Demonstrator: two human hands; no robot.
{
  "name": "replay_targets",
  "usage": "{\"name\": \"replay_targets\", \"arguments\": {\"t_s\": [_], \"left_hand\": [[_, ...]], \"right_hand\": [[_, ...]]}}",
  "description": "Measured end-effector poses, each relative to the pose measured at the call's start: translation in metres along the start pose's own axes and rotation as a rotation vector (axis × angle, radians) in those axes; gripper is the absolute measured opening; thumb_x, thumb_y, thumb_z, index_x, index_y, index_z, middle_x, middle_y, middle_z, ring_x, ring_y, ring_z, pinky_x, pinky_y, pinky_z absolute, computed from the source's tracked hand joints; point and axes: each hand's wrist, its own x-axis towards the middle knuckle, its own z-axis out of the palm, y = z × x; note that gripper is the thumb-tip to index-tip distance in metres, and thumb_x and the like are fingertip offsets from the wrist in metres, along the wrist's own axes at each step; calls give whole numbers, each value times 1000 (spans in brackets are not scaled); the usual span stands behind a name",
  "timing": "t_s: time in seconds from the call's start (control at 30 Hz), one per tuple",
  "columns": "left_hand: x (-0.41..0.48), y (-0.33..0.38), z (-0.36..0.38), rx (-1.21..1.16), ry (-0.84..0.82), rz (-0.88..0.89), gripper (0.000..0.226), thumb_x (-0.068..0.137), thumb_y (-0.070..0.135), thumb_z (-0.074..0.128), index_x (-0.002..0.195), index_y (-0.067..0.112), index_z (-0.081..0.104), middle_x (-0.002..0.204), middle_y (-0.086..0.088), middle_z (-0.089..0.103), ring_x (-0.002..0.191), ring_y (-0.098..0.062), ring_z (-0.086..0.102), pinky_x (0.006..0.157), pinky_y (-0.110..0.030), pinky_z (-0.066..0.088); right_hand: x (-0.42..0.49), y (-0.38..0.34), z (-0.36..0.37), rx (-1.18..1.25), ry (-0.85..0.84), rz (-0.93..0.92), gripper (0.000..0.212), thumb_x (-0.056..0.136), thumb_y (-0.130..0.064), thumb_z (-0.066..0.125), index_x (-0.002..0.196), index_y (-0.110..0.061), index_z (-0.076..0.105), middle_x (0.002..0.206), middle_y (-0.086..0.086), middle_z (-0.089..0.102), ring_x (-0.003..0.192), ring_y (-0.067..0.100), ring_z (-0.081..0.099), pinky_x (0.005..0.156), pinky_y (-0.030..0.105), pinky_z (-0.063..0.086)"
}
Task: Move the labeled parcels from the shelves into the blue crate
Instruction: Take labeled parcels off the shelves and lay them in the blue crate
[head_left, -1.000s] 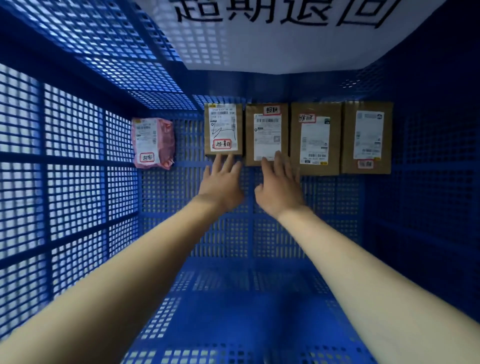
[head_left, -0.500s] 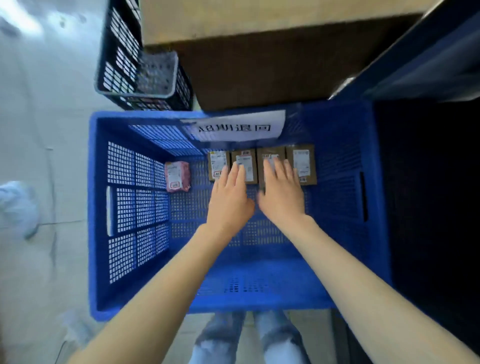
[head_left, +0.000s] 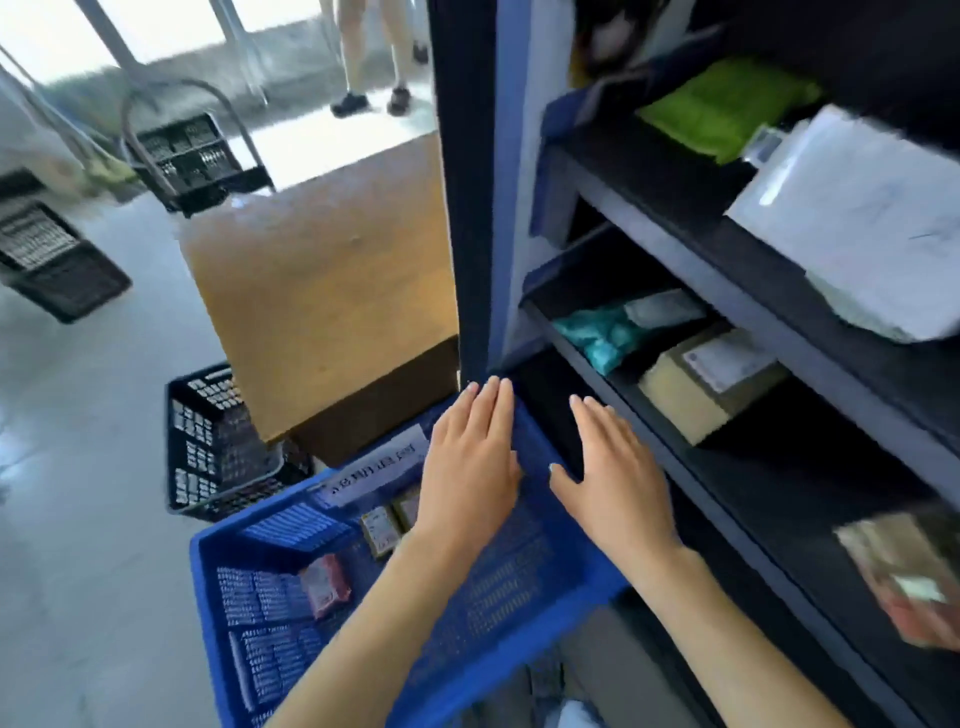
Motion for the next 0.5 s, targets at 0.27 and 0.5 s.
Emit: {"name": "replay_targets", "arguments": {"t_s": [0.27, 0.5], "left_hand": [[-6, 111, -92, -58, 146, 449, 75, 73, 22, 79, 141, 11, 51, 145, -10, 52, 133, -32, 49, 104, -43, 45], [-35, 222, -148, -280, 232, 751, 75, 71, 16, 82, 139, 7, 52, 142, -11, 55, 131, -31, 52, 102, -43, 46]], "right_hand": [[-109, 22, -135, -73, 407, 253, 75, 85, -37, 68, 149, -15, 33, 152, 5, 40, 142, 22, 34, 117, 41, 29], [-228, 35, -219, -179, 676, 488, 75, 89, -40, 63, 152, -21, 28, 157, -4, 32, 146, 14, 24, 120, 31, 17]]}}
